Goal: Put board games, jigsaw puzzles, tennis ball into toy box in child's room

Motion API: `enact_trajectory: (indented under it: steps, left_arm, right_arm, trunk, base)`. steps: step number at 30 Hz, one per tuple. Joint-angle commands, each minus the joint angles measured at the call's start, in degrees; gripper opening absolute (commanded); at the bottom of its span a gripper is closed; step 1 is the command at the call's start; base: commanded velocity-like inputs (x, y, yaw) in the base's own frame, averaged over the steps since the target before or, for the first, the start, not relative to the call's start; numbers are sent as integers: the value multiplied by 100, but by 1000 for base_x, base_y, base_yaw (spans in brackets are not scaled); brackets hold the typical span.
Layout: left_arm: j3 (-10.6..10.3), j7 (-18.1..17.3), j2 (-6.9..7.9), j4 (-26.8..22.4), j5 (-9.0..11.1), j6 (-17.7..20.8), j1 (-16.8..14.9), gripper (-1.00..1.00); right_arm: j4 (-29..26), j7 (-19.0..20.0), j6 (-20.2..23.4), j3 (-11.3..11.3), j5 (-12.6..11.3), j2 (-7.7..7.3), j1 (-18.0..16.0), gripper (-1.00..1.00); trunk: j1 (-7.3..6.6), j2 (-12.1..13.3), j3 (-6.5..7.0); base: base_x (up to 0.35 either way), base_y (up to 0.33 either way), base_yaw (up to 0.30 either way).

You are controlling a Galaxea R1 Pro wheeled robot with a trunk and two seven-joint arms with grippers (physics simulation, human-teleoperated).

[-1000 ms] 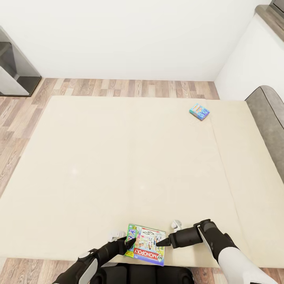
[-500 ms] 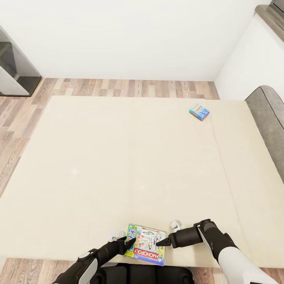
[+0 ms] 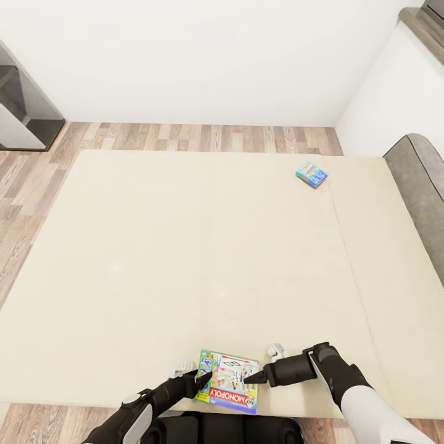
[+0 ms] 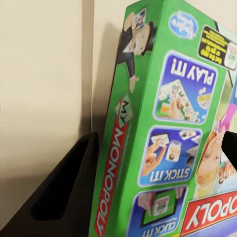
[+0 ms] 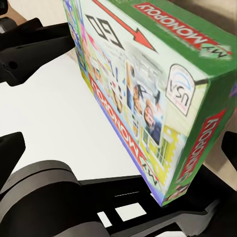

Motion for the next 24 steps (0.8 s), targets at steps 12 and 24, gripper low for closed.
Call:
enact_trajectory:
  steps: [12, 24]
  left_arm:
    - [-66, -5, -126, 6, 38, -25, -4, 100]
    - [-67, -4, -128, 6, 37, -25, -4, 100]
  right_arm:
    - [-12, -226, 246, -120, -91, 399, -26, 100]
    - [-14, -626, 312, -438, -112, 387, -37, 100]
  trunk:
    - [1, -3, -2]
    - [1, -3, -2]
  base:
    - [0, 0, 0]
    - [0, 0, 0]
